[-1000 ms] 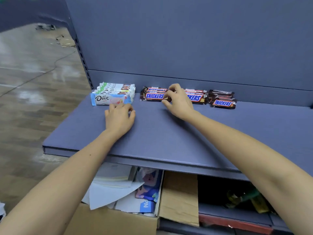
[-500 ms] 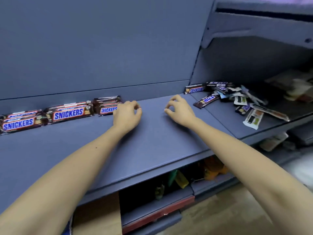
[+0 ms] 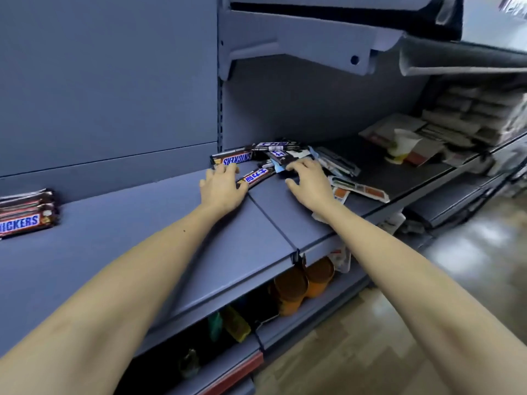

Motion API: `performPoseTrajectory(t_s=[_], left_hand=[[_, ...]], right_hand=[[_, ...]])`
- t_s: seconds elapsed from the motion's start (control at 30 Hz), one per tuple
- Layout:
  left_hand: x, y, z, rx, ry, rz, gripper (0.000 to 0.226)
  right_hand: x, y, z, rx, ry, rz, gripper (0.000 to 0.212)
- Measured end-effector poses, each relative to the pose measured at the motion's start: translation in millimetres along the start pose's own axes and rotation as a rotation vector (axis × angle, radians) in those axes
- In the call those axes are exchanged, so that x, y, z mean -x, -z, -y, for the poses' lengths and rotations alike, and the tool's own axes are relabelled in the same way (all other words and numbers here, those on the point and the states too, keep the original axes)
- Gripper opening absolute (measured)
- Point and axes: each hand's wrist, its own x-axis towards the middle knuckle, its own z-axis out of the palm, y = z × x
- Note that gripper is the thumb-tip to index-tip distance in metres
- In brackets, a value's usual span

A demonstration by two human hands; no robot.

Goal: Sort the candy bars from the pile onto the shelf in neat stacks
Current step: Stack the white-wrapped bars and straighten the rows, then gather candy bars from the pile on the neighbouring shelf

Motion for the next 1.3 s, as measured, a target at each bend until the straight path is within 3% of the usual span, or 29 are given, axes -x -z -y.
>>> performPoseTrajectory(t_s=[0.2, 0.4, 0.57, 0.7, 0.87, 1.07, 1.3], left_hand=[[-20, -18, -9, -0.102, 0.065, 0.124, 0.066], [-33, -22, -5, -0.057, 0.082, 0.104, 0.061], [-35, -15, 2, -0.002, 0.023, 0.106, 0.042], [-28, -5, 13, 0.077, -0.004, 0.096, 0.039], [-8, 26, 47, 0.167, 0.008, -0.037, 0.046], [37, 75, 110, 0.185, 0.1, -0.191, 0.041], [105, 138, 184, 0.14, 0.229, -0.339, 0.044]], right_hand=[[-35, -1, -6, 0.103, 0.074, -0.09, 0.047], [-58, -17, -6, 0.213, 0.054, 0.125, 0.06], [-68, -17, -5, 0.067, 0.059, 0.072, 0.05], [-64, -19, 5, -0.122, 0.056, -0.002, 0.035], [-56, -17, 52, -0.161, 0.301, -0.252, 0.019], [-42, -17, 144, -0.27, 0.492, -0.186, 0.024], [-29, -31, 245, -0.587, 0.284, 0.103, 0.023]])
